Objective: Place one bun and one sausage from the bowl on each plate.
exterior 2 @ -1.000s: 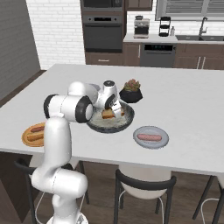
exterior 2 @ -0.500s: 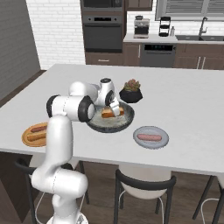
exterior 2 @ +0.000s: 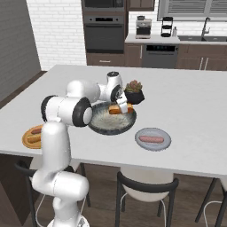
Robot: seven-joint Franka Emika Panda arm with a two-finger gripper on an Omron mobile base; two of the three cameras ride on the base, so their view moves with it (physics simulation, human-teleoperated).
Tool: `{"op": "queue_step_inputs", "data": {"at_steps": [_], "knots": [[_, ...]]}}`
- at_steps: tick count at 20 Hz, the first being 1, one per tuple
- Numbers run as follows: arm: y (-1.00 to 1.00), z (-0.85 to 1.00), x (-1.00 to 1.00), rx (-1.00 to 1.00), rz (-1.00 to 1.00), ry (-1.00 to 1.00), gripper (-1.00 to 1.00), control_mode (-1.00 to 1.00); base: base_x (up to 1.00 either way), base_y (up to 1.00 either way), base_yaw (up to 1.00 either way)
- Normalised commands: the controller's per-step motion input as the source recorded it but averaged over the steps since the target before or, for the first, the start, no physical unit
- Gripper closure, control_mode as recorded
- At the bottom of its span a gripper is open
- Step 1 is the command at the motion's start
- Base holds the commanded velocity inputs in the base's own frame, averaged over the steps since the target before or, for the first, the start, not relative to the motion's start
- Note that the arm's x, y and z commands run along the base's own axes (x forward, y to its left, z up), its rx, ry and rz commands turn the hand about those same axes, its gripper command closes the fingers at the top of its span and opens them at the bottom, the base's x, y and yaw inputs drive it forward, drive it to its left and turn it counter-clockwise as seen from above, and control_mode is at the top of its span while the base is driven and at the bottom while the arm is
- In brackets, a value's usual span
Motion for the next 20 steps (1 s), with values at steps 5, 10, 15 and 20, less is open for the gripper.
{"op": "queue_step_inputs", "data": {"at_steps": [5,10,15,20], "knots": [[-1.0,0.47,-0.98,0.0,-0.21,-0.19,1.0,-1.0,0.0,0.0,0.0],[-1.0,0.03,-0.73,0.01,-0.2,-0.16,1.0,-1.0,0.0,0.0,0.0],[-1.0,-0.02,-0.05,0.06,-0.11,-0.01,1.0,-1.0,0.0,0.0,0.0],[-0.27,-0.38,0.01,0.0,-0.01,0.1,1.0,-1.0,0.0,0.0,0.0]]}}
